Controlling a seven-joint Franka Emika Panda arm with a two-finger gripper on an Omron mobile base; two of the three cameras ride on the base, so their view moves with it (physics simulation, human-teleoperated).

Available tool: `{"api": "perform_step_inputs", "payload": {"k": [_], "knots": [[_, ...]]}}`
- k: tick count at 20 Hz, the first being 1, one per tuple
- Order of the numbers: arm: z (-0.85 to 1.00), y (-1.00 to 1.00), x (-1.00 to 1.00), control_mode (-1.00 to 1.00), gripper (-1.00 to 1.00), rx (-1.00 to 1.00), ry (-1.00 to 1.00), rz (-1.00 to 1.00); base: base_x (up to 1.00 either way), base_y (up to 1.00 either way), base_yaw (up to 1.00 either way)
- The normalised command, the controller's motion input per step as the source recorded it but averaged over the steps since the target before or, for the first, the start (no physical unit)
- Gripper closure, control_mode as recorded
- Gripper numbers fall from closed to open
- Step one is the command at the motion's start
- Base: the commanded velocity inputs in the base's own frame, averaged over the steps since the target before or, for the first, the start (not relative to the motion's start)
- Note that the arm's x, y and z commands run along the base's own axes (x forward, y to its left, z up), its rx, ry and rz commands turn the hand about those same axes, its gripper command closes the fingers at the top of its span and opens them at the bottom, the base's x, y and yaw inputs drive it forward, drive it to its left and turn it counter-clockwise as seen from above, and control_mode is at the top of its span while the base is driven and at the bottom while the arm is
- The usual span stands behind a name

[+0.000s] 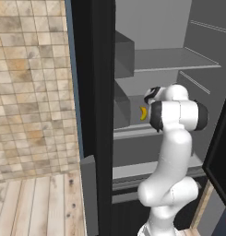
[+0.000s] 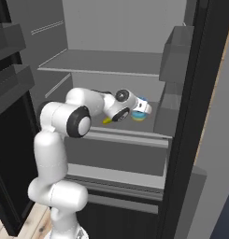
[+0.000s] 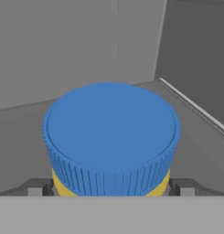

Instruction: Move the banana and mayonnaise from the second highest shelf to the top shelf to make space. Then, place the pitcher from the counter on the cleared second highest shelf.

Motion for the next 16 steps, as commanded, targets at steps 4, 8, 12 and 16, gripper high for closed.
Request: {"api": "perform_step_inputs", "payload": {"k": [4,8,12,16], "knots": [[-0.02,-0.02,0.06,-1.00,-1.00,0.00,0.00,0.00,0.00,0.00,0.00],[0.00,0.00,0.00,-1.00,1.00,0.00,0.00,0.00,0.00,0.00,0.00],[0.00,0.08,-0.01,-1.00,1.00,0.00,0.00,0.00,0.00,0.00,0.00],[0.03,0.07,-0.24,-1.00,1.00,0.00,0.01,0.00,0.00,0.00,0.00]]}}
